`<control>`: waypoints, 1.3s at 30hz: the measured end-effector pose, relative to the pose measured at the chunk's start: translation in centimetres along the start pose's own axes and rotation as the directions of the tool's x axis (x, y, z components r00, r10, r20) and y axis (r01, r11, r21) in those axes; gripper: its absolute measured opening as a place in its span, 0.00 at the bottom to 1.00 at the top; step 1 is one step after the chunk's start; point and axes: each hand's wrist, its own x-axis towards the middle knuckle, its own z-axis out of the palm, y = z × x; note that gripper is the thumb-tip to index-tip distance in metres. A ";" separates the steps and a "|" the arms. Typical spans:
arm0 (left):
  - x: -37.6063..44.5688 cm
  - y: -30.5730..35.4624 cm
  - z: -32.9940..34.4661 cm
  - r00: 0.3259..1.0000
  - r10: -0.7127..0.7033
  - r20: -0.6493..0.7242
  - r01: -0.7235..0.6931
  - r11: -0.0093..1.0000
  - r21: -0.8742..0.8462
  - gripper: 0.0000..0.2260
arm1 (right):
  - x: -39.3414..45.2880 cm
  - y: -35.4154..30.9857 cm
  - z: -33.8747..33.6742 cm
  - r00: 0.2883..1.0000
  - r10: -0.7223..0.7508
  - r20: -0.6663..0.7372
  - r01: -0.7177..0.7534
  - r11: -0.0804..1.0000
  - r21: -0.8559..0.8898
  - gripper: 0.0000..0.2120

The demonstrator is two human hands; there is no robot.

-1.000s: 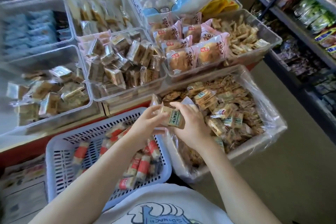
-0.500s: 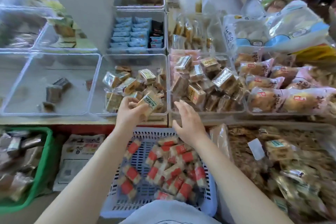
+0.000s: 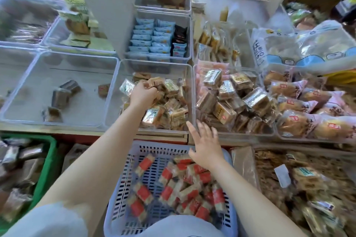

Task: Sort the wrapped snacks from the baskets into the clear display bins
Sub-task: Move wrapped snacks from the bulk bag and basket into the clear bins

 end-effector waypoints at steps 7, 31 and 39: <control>-5.4 -0.6 1.6 0.963 0.265 0.045 -0.268 0.951 0.152 0.11 | 0.0 0.3 -0.4 1.000 -0.022 0.009 0.021 0.998 0.059 0.39; -28.0 -0.5 25.1 0.522 0.228 0.822 -0.807 0.444 0.389 0.10 | -27.2 24.5 12.2 0.483 0.875 -0.021 -0.821 0.462 0.335 0.24; -28.7 -1.2 25.7 0.511 0.302 0.805 -0.827 0.428 0.365 0.32 | -27.1 21.8 5.0 0.524 0.851 0.023 -0.378 0.208 0.902 0.10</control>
